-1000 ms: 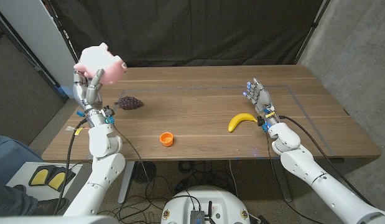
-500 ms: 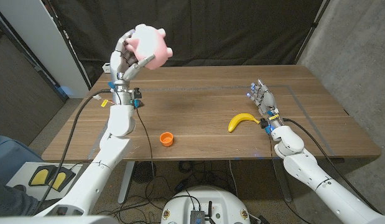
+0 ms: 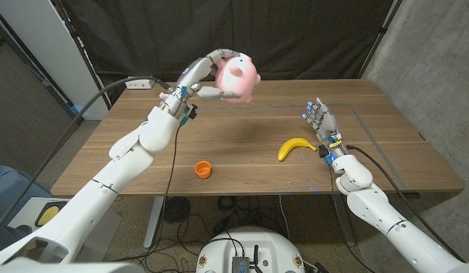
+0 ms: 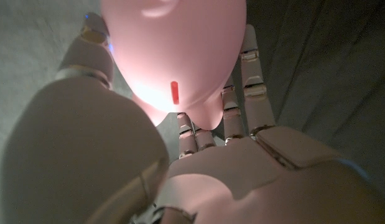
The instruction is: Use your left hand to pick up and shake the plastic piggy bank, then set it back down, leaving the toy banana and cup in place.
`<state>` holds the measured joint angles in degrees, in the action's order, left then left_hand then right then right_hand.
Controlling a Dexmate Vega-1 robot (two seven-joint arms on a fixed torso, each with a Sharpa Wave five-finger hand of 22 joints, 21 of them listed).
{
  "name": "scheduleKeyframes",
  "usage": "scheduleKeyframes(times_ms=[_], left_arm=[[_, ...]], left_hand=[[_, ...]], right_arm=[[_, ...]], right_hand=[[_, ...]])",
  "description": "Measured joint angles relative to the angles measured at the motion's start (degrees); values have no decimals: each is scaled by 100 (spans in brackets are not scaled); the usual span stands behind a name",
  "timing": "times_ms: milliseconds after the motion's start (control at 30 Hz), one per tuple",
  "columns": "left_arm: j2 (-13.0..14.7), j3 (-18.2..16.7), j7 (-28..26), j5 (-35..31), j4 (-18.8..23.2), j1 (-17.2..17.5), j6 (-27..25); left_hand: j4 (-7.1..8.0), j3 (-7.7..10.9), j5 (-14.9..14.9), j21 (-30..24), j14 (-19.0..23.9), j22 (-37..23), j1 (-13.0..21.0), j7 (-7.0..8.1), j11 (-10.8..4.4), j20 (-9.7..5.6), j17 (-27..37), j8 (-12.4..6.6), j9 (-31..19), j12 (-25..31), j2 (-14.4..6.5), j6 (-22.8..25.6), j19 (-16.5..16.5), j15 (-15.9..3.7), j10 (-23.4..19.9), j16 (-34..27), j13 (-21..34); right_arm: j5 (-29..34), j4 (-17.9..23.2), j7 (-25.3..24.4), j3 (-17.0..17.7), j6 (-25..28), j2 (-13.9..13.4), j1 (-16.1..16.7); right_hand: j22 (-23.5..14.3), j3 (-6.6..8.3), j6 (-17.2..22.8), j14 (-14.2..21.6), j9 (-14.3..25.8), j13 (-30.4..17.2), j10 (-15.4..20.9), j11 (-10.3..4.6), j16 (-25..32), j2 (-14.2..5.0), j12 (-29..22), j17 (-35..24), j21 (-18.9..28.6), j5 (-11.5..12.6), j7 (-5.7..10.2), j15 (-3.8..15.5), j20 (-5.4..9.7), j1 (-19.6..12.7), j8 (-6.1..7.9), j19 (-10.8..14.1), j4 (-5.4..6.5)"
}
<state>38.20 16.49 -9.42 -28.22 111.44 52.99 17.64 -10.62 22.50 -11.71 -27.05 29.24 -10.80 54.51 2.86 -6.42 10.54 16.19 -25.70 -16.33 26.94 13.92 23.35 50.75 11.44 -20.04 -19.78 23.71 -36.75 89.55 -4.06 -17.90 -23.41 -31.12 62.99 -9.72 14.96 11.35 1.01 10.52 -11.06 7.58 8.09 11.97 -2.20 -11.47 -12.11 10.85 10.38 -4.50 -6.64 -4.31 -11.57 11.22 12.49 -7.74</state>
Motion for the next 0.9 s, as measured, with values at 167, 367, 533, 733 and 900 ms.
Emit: scheduleKeyframes(times_ms=[167, 367, 533, 733, 900], left_arm=[[355, 382, 521, -1051, 375, -245, -553], [575, 693, 1206, -1456, 541, -449, -1245], [642, 813, 1072, -1514, 444, -493, -1365], [583, 806, 346, -1067, 26, -468, -924], [474, 677, -336, -471, -374, -398, -316]], left_hand=[[0, 0, 7, 8, -5, 3, 0, 42, -18, 0, -28, 49, 0, -23, 0, 42, 0, -55, -18, 35, 0], [0, 0, 20, 21, 3, 1, 0, 42, -36, -1, -28, 53, -1, -67, 0, 42, -1, -64, -36, 77, 0], [0, 0, 30, -22, 69, -2, 0, 53, -46, -18, -39, 68, -1, -71, 0, 54, -18, -39, -47, 65, 0], [0, 0, 50, -90, 115, -9, 0, 56, -47, -40, -37, 75, -2, -63, 0, 131, -39, -46, -109, 26, 0], [0, 0, 54, -101, 119, -9, 0, 83, -74, -40, -11, 88, -2, -62, 0, 164, -40, -49, -140, 26, 0]], right_arm=[[-15, 26, 7, 30, -28, -15, 50], [-23, 42, 7, 51, -46, -26, 91], [-28, 55, 0, 74, -65, -34, 136], [-31, 60, -14, 86, -67, -40, 161], [-31, 60, -16, 87, -68, -40, 162]], right_hand=[[0, 0, 0, 0, 0, 0, 0, 0, 0, 0, 0, 0, 0, 0, 0, 0, 0, 0, 0, 0, 0], [0, 0, 0, 0, 0, 0, 0, 0, 0, 0, 0, 0, 0, 0, 0, 0, 0, 0, 0, 0, 0], [0, 0, 0, 0, 0, 1, 0, 0, 0, 0, 0, 0, 0, 0, 0, 0, 0, 0, 0, 0, 0], [0, 0, 0, 0, 0, 1, 0, -1, 0, 0, 0, 1, 0, 0, 0, 0, 0, 0, 0, 0, 0], [0, -24, 0, 0, 0, 1, -1, -1, 0, 0, 0, 1, 0, 0, 0, 0, 0, 0, 0, 0, -24]])
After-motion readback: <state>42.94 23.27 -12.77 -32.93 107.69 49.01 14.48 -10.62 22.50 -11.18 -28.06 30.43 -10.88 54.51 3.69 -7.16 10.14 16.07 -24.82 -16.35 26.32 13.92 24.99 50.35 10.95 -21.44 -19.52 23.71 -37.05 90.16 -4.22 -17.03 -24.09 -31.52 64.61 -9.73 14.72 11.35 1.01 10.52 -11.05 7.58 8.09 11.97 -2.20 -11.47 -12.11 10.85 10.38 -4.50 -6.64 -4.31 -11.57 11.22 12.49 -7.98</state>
